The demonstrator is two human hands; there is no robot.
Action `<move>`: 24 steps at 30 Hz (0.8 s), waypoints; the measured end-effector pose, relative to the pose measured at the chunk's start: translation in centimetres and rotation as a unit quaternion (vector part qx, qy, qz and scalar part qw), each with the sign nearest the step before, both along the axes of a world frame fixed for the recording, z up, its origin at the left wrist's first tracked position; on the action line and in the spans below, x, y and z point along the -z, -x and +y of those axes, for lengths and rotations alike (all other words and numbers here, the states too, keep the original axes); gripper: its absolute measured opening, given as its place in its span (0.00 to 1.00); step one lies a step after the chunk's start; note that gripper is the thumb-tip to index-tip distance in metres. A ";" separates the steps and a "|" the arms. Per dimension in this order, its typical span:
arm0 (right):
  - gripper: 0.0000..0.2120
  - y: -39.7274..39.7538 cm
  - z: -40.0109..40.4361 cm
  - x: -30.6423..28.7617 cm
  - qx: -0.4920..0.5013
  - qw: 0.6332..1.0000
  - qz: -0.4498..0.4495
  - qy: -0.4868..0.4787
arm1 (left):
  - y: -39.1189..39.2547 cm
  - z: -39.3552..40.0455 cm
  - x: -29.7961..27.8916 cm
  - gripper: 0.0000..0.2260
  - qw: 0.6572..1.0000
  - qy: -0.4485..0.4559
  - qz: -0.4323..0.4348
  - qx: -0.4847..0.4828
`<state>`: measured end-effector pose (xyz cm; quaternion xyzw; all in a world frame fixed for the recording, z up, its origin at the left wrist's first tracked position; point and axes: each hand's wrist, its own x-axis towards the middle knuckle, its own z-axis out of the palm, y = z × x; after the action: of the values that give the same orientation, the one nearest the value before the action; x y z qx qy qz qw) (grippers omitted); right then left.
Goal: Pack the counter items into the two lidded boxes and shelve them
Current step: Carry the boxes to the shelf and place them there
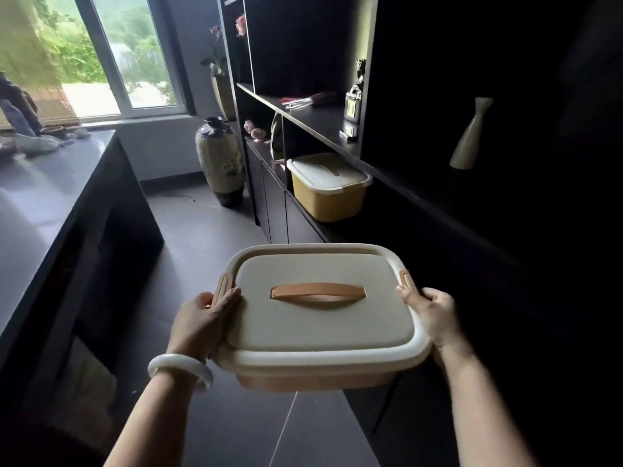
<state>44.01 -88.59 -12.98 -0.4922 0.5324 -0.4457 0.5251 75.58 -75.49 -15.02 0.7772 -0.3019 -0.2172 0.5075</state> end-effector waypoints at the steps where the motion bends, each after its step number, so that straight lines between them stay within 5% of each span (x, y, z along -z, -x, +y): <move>1: 0.11 -0.2 -1.3 0.3 0.005 1.000 0.001 -0.001 | -0.5 -2.0 0.1 0.20 1.000 -0.004 -0.002 0.007; 13: 0.12 -2.8 -14.3 5.4 0.215 0.975 0.029 -0.054 | -5.0 -28.2 3.6 0.18 0.968 -0.067 -0.052 0.238; 17: 0.29 -3.6 -16.7 7.4 0.315 0.943 0.028 -0.106 | -5.5 -35.9 4.3 0.21 0.946 -0.085 -0.056 0.309; 24: 0.34 -6.6 -18.3 9.2 0.449 0.881 0.043 -0.143 | -5.5 -44.8 6.3 0.22 0.915 -0.093 -0.050 0.390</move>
<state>50.60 -106.89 -22.18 -0.1387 0.7765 -0.5312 0.3092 81.03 -120.27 -21.35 0.6511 -0.5844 -0.3865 0.2919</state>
